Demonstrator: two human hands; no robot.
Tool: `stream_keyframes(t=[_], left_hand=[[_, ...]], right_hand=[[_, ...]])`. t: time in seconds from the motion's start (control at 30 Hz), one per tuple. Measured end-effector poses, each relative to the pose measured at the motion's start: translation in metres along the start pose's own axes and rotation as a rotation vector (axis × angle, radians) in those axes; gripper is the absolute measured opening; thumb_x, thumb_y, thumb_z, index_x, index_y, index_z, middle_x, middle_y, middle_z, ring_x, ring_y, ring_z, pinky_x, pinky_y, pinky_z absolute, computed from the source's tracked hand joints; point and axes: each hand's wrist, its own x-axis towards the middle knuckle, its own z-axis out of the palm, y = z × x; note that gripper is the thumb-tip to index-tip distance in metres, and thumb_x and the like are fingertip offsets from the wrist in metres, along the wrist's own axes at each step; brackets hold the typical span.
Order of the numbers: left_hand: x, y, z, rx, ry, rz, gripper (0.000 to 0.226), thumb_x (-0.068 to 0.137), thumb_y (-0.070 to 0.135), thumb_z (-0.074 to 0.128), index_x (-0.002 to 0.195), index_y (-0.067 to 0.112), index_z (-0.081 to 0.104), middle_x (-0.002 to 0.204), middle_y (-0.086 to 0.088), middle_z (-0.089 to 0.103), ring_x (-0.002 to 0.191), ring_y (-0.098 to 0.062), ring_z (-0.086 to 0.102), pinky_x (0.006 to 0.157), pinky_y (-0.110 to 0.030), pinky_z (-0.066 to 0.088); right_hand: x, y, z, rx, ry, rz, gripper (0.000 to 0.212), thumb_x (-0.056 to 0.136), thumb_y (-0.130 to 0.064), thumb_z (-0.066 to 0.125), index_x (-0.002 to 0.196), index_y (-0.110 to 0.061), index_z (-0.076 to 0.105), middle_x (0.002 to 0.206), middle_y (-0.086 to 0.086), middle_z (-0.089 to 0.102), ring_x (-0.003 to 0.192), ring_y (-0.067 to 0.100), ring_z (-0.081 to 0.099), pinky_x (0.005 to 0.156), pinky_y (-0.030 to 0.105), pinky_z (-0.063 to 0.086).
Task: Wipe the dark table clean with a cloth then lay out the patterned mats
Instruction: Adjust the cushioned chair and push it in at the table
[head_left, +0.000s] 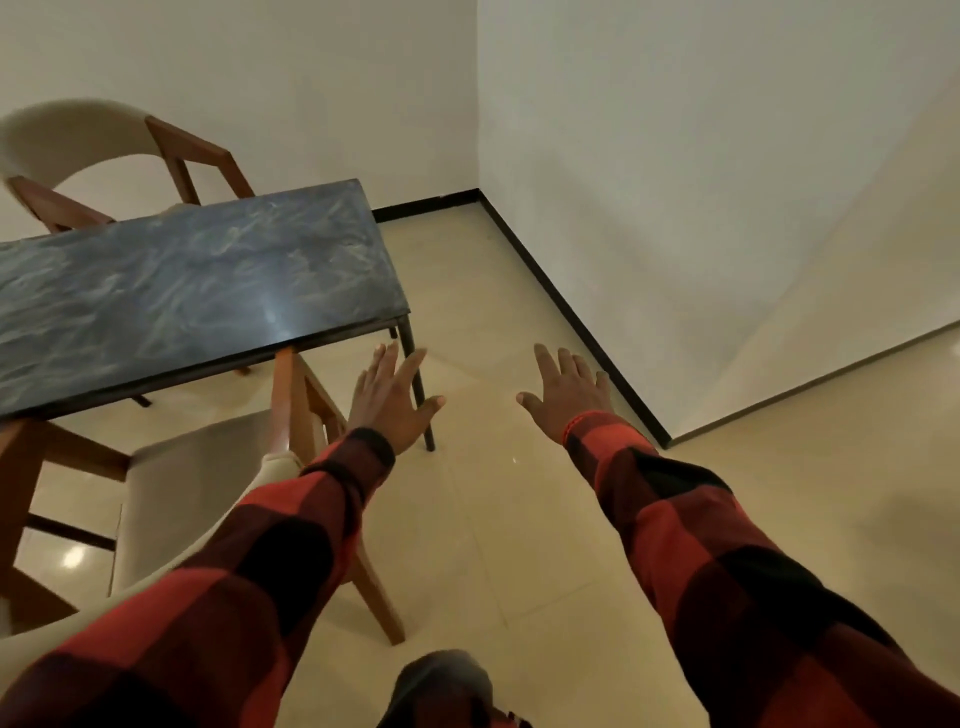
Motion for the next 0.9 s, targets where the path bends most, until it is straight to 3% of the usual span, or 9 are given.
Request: stream_keyframes(t=[0.23, 0.53, 0.73, 0.9], left_hand=[[0.118, 0.038, 0.036, -0.033, 0.072, 0.027, 0.072, 0.098, 0.064, 0.034, 0.159, 0.028, 0.019, 0.167, -0.013, 0.008, 0.155, -0.027, 0.007, 0.124, -0.047, 0.016], [0.301, 0.065, 0.055, -0.123, 0.076, -0.124, 0.074, 0.095, 0.068, 0.016, 0.159, 0.031, 0.019, 0.168, -0.011, 0.007, 0.155, -0.025, 0.003, 0.125, -0.047, 0.011], [0.398, 0.053, 0.057, -0.109, 0.132, -0.252, 0.066, 0.100, 0.060, 0.023, 0.159, 0.029, 0.020, 0.168, -0.011, 0.009, 0.155, -0.025, 0.003, 0.124, -0.045, 0.008], [0.476, 0.028, 0.066, -0.107, 0.210, -0.424, 0.060, 0.105, 0.049, 0.031, 0.159, 0.025, 0.020, 0.168, -0.011, 0.007, 0.155, -0.025, 0.001, 0.124, -0.044, 0.007]], right_hand=[[0.123, 0.041, -0.015, 0.167, -0.033, -0.014, 0.100, 0.090, -0.061, 0.055, 0.157, -0.025, -0.009, 0.164, 0.009, 0.021, 0.151, 0.030, 0.019, 0.120, 0.058, 0.015], [0.317, 0.087, -0.052, 0.122, -0.117, -0.065, 0.097, 0.090, -0.062, 0.053, 0.158, -0.025, -0.007, 0.165, 0.007, 0.019, 0.152, 0.026, 0.016, 0.120, 0.058, 0.013], [0.450, 0.096, -0.077, 0.072, -0.105, -0.161, 0.091, 0.091, -0.061, 0.050, 0.158, -0.022, 0.002, 0.163, 0.007, 0.023, 0.150, 0.027, 0.019, 0.120, 0.056, 0.016], [0.572, 0.080, -0.075, 0.054, -0.200, -0.258, 0.088, 0.093, -0.059, 0.051, 0.158, -0.024, 0.003, 0.165, 0.005, 0.017, 0.152, 0.026, 0.014, 0.116, 0.063, 0.018]])
